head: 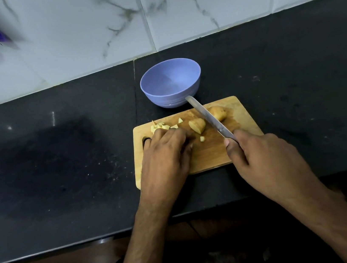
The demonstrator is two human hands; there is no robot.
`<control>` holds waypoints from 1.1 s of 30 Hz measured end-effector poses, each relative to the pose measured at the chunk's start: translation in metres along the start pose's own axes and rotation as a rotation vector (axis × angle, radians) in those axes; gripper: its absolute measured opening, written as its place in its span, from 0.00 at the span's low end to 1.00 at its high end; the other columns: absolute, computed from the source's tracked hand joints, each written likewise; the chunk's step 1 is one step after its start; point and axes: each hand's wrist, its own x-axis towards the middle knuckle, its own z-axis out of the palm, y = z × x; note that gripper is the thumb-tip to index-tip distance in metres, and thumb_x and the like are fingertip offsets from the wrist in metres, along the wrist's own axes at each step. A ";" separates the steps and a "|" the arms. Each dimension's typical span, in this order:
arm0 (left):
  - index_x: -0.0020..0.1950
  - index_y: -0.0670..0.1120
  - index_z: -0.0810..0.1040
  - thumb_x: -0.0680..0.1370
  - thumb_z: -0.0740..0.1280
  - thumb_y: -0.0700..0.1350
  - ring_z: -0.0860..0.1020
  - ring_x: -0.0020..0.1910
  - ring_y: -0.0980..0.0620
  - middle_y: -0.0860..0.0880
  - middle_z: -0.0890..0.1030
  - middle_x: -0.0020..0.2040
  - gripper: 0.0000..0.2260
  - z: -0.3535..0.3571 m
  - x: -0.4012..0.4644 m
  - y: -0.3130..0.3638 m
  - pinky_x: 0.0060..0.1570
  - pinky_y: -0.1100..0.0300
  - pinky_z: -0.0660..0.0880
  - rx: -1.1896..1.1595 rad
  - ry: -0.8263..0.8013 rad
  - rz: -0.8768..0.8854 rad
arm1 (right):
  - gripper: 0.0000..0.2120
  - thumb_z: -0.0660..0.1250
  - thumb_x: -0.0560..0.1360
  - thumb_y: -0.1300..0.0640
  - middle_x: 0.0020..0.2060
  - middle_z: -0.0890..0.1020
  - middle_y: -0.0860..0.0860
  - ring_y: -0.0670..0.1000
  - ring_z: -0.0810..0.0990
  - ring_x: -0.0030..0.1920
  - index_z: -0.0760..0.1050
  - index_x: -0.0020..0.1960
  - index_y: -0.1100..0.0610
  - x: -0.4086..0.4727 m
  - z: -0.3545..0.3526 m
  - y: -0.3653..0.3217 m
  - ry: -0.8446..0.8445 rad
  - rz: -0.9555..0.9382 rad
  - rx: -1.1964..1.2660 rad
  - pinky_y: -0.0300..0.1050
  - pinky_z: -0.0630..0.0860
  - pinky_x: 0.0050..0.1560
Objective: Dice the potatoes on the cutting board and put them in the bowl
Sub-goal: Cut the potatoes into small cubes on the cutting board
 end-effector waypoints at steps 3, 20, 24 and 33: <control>0.52 0.53 0.78 0.79 0.70 0.43 0.73 0.52 0.53 0.59 0.79 0.48 0.05 -0.001 -0.004 0.003 0.54 0.50 0.67 0.006 0.071 0.031 | 0.17 0.47 0.81 0.40 0.27 0.72 0.45 0.45 0.73 0.26 0.70 0.51 0.46 -0.001 0.001 0.000 0.009 -0.007 -0.014 0.43 0.72 0.27; 0.55 0.53 0.81 0.78 0.71 0.46 0.75 0.55 0.57 0.60 0.79 0.53 0.06 -0.008 -0.011 0.001 0.56 0.55 0.62 -0.139 0.176 -0.201 | 0.16 0.48 0.82 0.40 0.27 0.73 0.45 0.45 0.74 0.25 0.71 0.51 0.45 -0.003 -0.001 0.000 0.015 -0.034 -0.022 0.40 0.70 0.25; 0.51 0.55 0.80 0.76 0.72 0.55 0.73 0.52 0.58 0.59 0.75 0.48 0.07 -0.007 -0.017 0.000 0.54 0.55 0.60 -0.066 0.081 -0.241 | 0.16 0.48 0.82 0.40 0.27 0.73 0.45 0.45 0.73 0.26 0.70 0.50 0.45 -0.003 -0.001 0.002 0.013 -0.032 -0.008 0.40 0.67 0.25; 0.50 0.50 0.86 0.77 0.72 0.49 0.77 0.46 0.55 0.56 0.78 0.44 0.05 -0.002 -0.012 -0.004 0.48 0.46 0.78 -0.154 0.107 -0.257 | 0.16 0.46 0.81 0.40 0.28 0.73 0.45 0.45 0.74 0.26 0.69 0.51 0.45 -0.001 -0.002 -0.001 -0.010 -0.060 -0.020 0.41 0.73 0.27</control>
